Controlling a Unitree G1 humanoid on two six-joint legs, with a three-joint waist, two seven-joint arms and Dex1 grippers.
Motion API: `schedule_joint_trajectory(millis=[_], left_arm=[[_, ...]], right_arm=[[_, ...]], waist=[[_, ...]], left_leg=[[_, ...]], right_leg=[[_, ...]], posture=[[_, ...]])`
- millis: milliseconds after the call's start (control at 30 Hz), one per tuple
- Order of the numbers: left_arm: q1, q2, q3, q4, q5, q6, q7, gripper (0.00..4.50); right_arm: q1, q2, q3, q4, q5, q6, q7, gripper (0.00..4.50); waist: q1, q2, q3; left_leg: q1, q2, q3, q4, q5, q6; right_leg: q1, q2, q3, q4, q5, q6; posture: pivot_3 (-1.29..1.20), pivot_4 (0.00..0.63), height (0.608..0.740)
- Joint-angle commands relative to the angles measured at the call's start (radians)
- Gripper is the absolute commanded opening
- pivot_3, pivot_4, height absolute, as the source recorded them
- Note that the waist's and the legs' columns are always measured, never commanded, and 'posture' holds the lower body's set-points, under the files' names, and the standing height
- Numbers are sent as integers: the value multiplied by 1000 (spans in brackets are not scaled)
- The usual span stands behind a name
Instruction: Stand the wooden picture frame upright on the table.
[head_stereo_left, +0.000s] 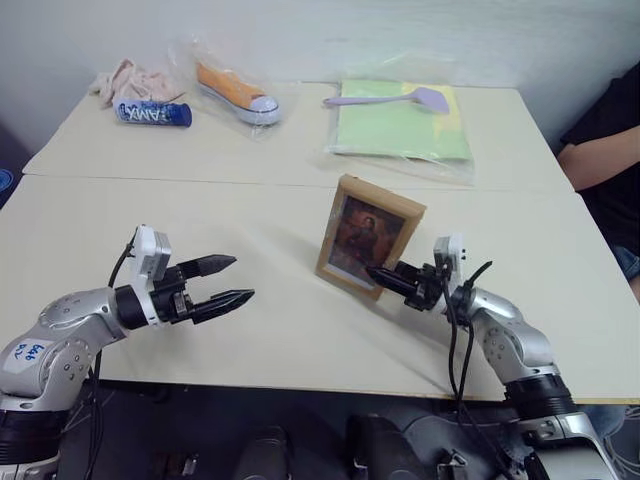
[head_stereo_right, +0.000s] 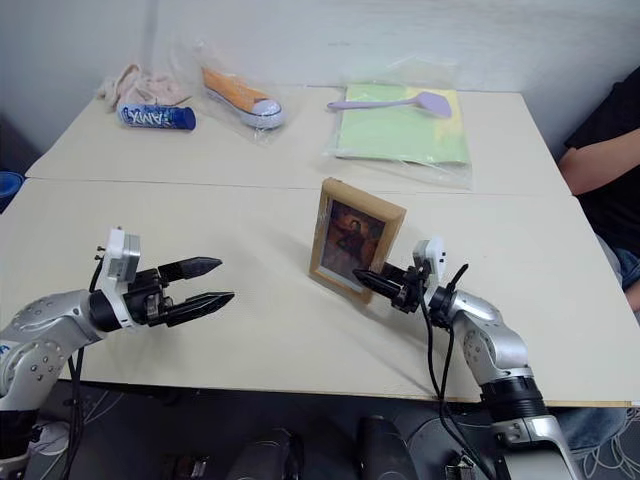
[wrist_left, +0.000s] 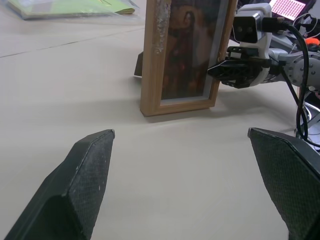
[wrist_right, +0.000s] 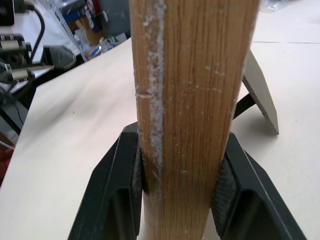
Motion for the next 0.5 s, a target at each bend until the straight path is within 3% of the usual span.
schedule_joint_trajectory(millis=[33,233,367,500], left_arm=[[-4,10,38,0,30,-21,-19,4500],[54,15,54,35,111,-88,-68,4500],[114,19,66,83,214,-205,-94,4500],[250,50,115,193,363,-425,-156,4500]], right_arm=[[23,5,-37,13,-51,-91,35,2515],[67,-47,-71,-30,-92,-139,93,4463],[130,-121,-114,-88,-117,-207,148,4463],[302,-280,-221,-111,-234,-516,261,4463]], waist=[[1,0,0],[-3,1,0],[0,1,1],[4,3,1]], left_leg=[[0,0,0,0,0,0],[-3,0,1,-1,0,0],[-3,0,1,-3,0,0],[-2,0,1,-2,-1,1]], right_leg=[[0,0,0,0,0,0],[-3,1,0,-1,0,0],[-3,1,0,-2,0,0],[-2,0,0,-4,0,0]], posture=[[0,150,740],[0,150,740],[0,150,740],[0,150,740]])
